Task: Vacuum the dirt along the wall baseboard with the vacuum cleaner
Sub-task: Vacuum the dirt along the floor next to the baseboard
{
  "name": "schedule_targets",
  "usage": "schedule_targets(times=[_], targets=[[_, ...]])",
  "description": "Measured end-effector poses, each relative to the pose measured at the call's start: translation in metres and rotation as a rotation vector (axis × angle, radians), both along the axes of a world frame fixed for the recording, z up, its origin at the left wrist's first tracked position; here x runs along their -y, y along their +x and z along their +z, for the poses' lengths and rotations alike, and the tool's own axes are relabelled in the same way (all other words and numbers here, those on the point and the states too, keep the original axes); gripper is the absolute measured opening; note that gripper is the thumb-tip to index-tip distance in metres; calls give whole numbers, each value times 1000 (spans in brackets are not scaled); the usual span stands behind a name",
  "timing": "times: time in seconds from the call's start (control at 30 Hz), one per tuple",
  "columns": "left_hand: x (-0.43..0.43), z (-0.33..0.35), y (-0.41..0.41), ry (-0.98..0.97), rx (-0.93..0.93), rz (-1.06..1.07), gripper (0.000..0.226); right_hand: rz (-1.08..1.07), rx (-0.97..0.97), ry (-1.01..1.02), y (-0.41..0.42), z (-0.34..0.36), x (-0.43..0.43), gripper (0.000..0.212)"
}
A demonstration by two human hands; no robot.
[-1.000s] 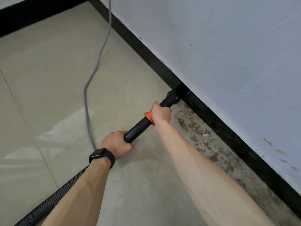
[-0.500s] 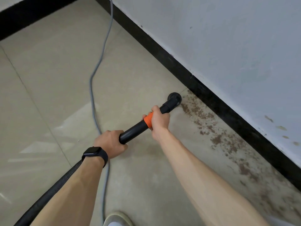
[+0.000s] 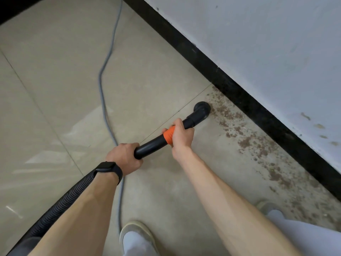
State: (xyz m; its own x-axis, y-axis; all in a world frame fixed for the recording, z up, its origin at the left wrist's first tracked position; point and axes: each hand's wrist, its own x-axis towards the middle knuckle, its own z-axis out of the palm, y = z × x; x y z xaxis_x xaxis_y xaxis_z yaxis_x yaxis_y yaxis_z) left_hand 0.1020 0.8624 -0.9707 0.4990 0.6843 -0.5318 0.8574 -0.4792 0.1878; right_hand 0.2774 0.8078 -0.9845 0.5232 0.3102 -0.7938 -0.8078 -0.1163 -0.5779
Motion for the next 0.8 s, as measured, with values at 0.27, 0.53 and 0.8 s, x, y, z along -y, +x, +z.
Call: schedule_targets(times=[0.27,0.53,0.8], targets=[[-6,-7,27,9,31,7,12,26,45,-11,29,-1,-9,21],[-7,-10,49,65,43,4,10,1,27,27,50,-7,-14,24],[-10,-11,77,107,57,-44,11,-83,7,51,75,-8,-17,24]])
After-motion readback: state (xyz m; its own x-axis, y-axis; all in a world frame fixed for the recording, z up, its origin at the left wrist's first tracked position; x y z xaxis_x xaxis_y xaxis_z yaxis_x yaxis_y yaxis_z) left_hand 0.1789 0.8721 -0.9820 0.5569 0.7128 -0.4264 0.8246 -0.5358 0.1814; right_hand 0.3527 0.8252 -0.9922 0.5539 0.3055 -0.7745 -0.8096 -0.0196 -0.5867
